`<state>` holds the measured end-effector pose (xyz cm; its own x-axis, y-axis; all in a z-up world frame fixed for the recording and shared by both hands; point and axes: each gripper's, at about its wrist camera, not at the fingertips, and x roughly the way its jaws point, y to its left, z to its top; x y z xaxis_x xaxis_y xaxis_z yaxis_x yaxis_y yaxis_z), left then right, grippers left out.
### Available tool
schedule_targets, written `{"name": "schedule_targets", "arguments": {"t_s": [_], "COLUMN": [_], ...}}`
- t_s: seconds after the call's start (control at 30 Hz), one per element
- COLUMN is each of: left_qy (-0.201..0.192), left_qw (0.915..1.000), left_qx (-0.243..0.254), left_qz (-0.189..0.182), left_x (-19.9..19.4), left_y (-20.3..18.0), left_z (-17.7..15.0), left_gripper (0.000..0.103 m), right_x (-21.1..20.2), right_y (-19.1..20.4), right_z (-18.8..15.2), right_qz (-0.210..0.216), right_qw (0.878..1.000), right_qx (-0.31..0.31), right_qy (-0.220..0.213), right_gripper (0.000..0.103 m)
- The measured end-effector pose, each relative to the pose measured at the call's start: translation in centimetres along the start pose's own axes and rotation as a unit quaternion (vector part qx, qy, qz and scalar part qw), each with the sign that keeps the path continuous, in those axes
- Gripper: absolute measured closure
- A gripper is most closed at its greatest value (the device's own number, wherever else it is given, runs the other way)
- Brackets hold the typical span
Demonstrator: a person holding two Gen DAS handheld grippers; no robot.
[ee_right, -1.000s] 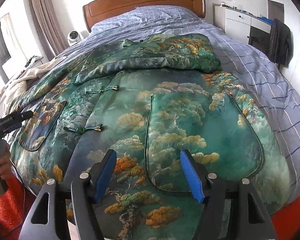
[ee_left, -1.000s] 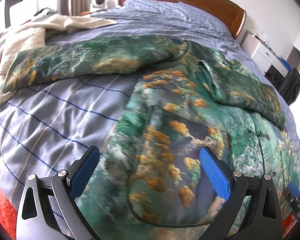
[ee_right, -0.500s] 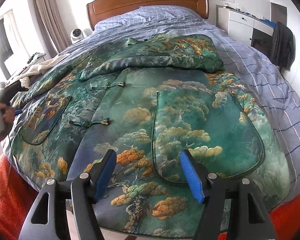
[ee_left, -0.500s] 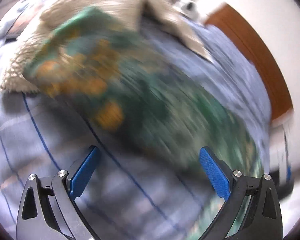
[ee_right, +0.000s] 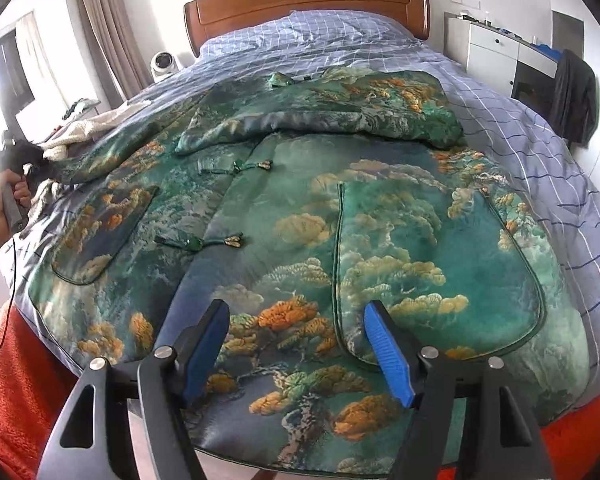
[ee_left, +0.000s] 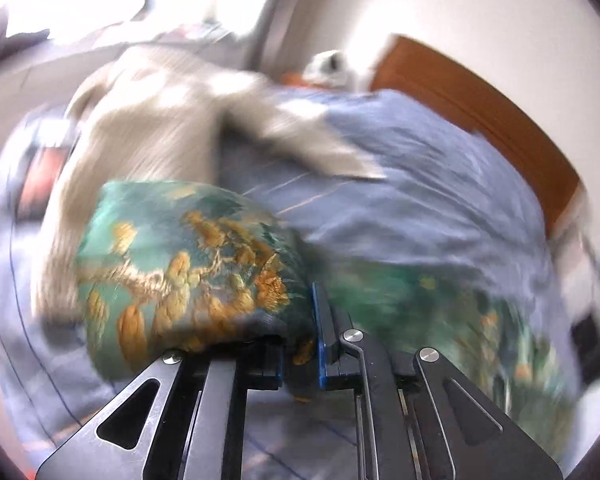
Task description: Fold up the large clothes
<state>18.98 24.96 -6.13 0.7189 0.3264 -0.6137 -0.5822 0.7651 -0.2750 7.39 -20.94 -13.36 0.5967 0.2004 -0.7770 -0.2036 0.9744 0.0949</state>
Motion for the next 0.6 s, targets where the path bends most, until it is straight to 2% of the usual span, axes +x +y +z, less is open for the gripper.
{"name": "schedule_targets", "arguments": {"t_s": [0.07,0.13,0.23,0.3,0.33,0.4,0.43,0.5,0.53,0.6], "left_qy": [-0.026,-0.048,-0.060,-0.057,-0.051,-0.033,-0.017,0.014,0.032,0.043], "left_qw": [0.9956,0.9836,0.9563,0.9394,0.9270,0.9094,0.8980,0.8828,0.8743,0.8635], "left_qx": [0.087,0.168,0.274,0.324,0.356,0.398,0.423,0.455,0.472,0.491], "left_qz": [-0.021,-0.044,-0.083,-0.098,-0.106,-0.117,-0.120,-0.116,-0.111,-0.108], "left_x": [-1.7,-3.4,-4.9,-5.2,-5.2,-4.5,-3.7,-2.8,-2.1,-2.0], "left_y": [-4.9,-9.8,-16.9,-20.1,-22.0,-24.3,-25.5,-26.7,-27.2,-27.3], "left_z": [-0.7,-2.3,-6.3,-9.2,-11.4,-14.3,-16.4,-19.2,-20.9,-22.7], "left_gripper": [0.094,0.094,0.094,0.094,0.094,0.094,0.093,0.088,0.080,0.063], "right_x": [-0.4,-0.7,-1.0,-1.3,-1.5,-1.9,-2.1,-2.4,-2.5,-2.4], "right_y": [-0.3,-0.6,-1.6,-2.1,-2.4,-3.0,-3.3,-3.9,-4.2,-4.6], "right_z": [0.1,0.0,-0.2,-0.3,-0.3,-0.4,-0.3,0.0,0.3,1.3], "right_qz": [0.005,0.006,0.006,0.007,0.007,0.006,0.005,0.006,0.008,0.010], "right_qw": [1.000,1.000,0.999,0.999,0.999,0.998,0.998,0.998,0.998,0.998], "right_qx": [0.008,0.017,0.035,0.044,0.047,0.053,0.056,0.060,0.060,0.056], "right_qy": [-0.007,-0.013,-0.017,-0.019,-0.020,-0.026,-0.028,-0.032,-0.033,-0.036], "right_gripper": [0.031,0.031,0.031,0.031,0.031,0.031,0.031,0.031,0.031,0.031]}}
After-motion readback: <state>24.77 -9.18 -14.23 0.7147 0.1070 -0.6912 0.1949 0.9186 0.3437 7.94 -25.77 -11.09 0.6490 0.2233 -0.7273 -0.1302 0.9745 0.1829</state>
